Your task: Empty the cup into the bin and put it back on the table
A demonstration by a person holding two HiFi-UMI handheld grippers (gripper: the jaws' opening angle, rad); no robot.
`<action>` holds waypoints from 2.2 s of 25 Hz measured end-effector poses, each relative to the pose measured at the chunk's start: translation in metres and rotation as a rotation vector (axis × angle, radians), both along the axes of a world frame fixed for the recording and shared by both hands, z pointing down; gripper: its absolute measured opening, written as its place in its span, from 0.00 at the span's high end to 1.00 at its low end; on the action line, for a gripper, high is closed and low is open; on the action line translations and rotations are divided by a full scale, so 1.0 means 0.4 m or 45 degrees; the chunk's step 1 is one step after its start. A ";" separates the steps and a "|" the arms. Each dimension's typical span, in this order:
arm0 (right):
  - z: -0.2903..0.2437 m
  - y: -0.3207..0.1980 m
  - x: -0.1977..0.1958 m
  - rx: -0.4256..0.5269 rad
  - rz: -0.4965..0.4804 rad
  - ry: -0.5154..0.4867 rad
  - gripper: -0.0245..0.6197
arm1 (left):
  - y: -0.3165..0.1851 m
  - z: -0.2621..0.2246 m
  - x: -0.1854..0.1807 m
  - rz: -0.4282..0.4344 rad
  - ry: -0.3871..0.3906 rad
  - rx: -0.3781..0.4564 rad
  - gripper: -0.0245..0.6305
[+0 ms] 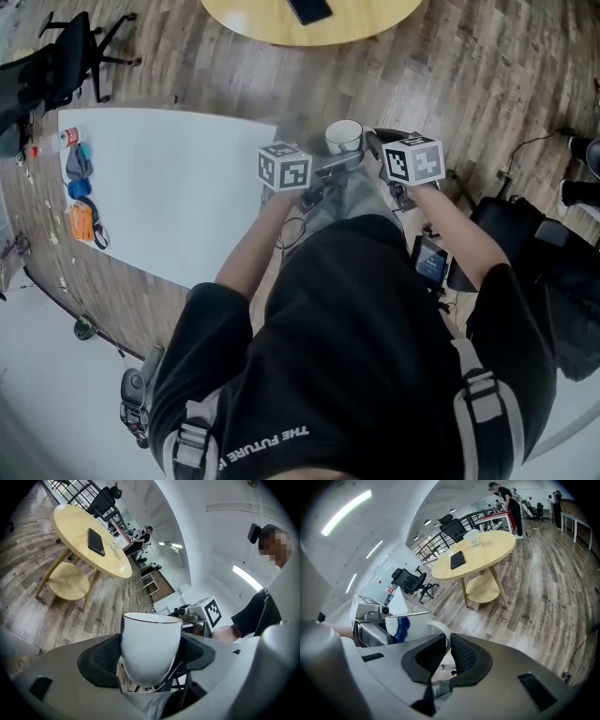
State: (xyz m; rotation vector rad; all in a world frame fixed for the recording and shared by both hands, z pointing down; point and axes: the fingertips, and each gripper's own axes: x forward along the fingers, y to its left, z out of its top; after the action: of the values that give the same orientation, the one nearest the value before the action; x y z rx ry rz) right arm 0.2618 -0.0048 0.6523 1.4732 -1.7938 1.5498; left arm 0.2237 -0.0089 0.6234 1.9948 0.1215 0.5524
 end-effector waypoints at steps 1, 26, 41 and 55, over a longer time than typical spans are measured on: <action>0.001 0.000 0.001 -0.001 0.001 0.003 0.89 | -0.001 0.001 0.001 0.001 0.003 -0.004 0.39; -0.078 -0.055 0.038 0.177 0.022 0.109 0.89 | -0.045 -0.074 0.033 0.043 0.082 0.223 0.39; -0.513 -0.231 -0.029 0.972 -0.201 0.500 0.89 | -0.159 -0.442 -0.045 -0.152 0.318 1.063 0.39; -0.585 -0.322 -0.893 1.237 -1.089 0.080 0.89 | -0.193 -0.505 -0.837 -0.987 -0.129 1.292 0.39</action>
State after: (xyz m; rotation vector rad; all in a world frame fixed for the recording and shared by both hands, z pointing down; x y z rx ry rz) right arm -0.0953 -0.1334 0.4184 0.7437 -2.7557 0.1872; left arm -0.1112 -0.0862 0.4213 2.6947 -1.1565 0.1853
